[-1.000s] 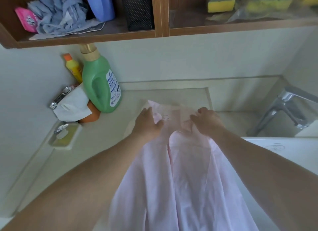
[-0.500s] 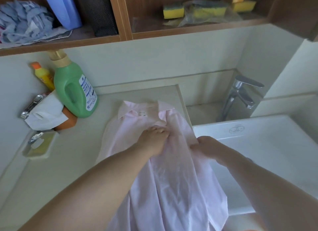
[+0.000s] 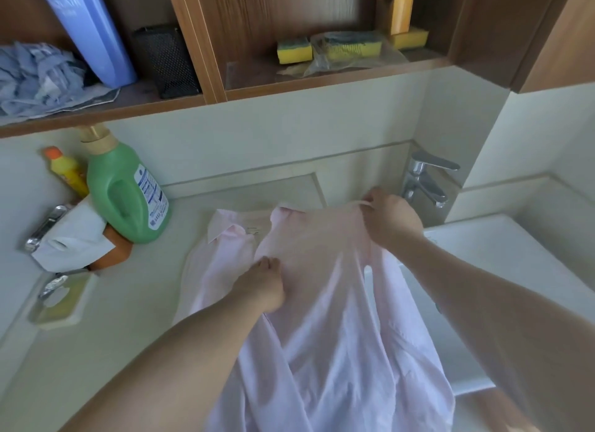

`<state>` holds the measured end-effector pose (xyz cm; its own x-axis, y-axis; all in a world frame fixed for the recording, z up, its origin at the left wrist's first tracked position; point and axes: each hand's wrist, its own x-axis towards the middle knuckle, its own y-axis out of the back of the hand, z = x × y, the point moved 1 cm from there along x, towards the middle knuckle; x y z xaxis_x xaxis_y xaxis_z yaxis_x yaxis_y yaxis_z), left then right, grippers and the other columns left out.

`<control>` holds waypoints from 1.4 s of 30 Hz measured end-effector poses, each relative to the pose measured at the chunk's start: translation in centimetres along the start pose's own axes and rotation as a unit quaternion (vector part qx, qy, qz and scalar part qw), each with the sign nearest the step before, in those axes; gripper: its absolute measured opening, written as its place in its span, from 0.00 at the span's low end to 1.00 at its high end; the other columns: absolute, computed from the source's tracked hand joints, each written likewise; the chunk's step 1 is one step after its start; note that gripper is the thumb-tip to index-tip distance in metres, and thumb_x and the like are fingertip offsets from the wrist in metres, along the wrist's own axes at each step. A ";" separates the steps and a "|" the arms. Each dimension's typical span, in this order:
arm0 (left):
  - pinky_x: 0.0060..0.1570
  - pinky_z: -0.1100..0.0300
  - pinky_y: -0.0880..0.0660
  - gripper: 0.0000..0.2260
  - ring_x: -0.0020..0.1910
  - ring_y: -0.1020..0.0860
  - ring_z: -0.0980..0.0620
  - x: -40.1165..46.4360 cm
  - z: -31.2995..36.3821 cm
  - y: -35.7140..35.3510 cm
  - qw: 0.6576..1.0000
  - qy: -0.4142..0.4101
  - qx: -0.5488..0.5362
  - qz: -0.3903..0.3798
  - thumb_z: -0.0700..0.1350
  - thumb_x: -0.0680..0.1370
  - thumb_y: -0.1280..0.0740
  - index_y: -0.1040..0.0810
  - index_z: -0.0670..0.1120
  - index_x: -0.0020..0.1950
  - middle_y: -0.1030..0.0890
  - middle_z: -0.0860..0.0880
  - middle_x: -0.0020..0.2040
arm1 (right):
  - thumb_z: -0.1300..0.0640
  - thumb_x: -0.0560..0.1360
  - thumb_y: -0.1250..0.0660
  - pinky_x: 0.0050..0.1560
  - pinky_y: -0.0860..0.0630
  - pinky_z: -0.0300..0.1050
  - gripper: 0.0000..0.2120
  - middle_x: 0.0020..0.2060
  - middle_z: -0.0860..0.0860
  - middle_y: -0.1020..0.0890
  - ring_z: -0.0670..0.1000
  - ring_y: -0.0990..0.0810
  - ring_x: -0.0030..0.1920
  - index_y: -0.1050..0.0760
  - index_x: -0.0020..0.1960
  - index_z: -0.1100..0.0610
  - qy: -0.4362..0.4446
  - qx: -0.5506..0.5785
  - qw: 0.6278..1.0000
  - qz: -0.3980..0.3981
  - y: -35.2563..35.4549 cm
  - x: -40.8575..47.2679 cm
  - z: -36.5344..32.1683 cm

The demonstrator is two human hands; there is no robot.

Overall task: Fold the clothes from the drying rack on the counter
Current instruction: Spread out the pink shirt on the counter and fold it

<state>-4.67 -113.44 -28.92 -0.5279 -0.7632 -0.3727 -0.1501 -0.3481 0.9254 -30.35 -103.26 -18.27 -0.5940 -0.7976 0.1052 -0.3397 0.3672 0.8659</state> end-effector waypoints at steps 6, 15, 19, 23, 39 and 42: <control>0.67 0.43 0.34 0.28 0.74 0.35 0.41 -0.4 -0.6 0.2 0.997 0.064 0.043 -0.017 0.56 0.80 0.44 0.41 0.46 0.79 0.37 0.44 0.75 | 0.45 0.82 0.40 0.52 0.26 0.48 0.18 0.55 0.55 0.19 0.58 0.20 0.55 0.24 0.64 0.56 -0.012 0.141 0.975 -0.170 -4.1 -2.9 1.0; 0.70 0.43 0.36 0.34 0.78 0.43 0.39 0.0 0.2 0.5 0.989 0.122 0.059 -0.066 0.53 0.79 0.41 0.49 0.45 0.82 0.45 0.42 0.79 | 0.61 0.68 0.36 0.27 0.31 0.36 0.19 0.48 0.54 0.18 0.54 0.19 0.40 0.25 0.59 0.54 -0.186 0.107 0.904 -0.370 -6.3 -7.8 8.7; 0.70 0.43 0.34 0.30 0.76 0.39 0.39 0.1 2.5 1.8 0.995 0.082 0.060 -0.004 0.49 0.80 0.39 0.43 0.43 0.79 0.40 0.41 0.77 | 0.62 0.69 0.35 0.41 0.20 0.45 0.18 0.48 0.54 0.18 0.54 0.18 0.46 0.21 0.58 0.59 -0.167 0.057 0.923 -0.342 -7.3 -7.6 9.7; 0.72 0.44 0.35 0.34 0.77 0.41 0.40 -0.2 7.2 1.9 0.998 -0.031 -0.048 -0.016 0.56 0.79 0.36 0.47 0.47 0.81 0.42 0.43 0.79 | 0.58 0.74 0.36 0.46 0.25 0.46 0.09 0.50 0.55 0.18 0.58 0.21 0.48 0.23 0.54 0.56 -0.111 -0.014 0.966 -0.233 -5.9 -5.3 8.6; 0.77 0.35 0.49 0.63 0.79 0.60 0.27 1.1 8.6 0.9 0.989 0.015 0.043 -0.137 0.76 0.63 0.28 0.64 0.55 0.82 0.64 0.39 0.82 | 0.65 0.68 0.38 0.48 0.30 0.53 0.20 0.49 0.52 0.23 0.61 0.25 0.48 0.16 0.53 0.51 0.091 -0.067 0.967 0.227 -0.8 -3.4 8.1; 0.77 0.35 0.49 0.62 0.79 0.60 0.27 1.0 8.7 1.3 0.989 0.013 0.043 -0.141 0.75 0.63 0.27 0.64 0.56 0.82 0.64 0.39 0.82 | 0.67 0.70 0.36 0.54 0.31 0.54 0.22 0.55 0.52 0.23 0.61 0.26 0.55 0.19 0.60 0.49 0.033 -0.068 0.987 0.140 -1.1 -3.3 8.5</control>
<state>-12.61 -109.91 -27.51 -0.4335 -0.6568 -0.6169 -0.3599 -0.5015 0.7868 -34.21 -96.93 -23.69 -0.6009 -0.7051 0.3765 -0.0657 0.5129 0.8559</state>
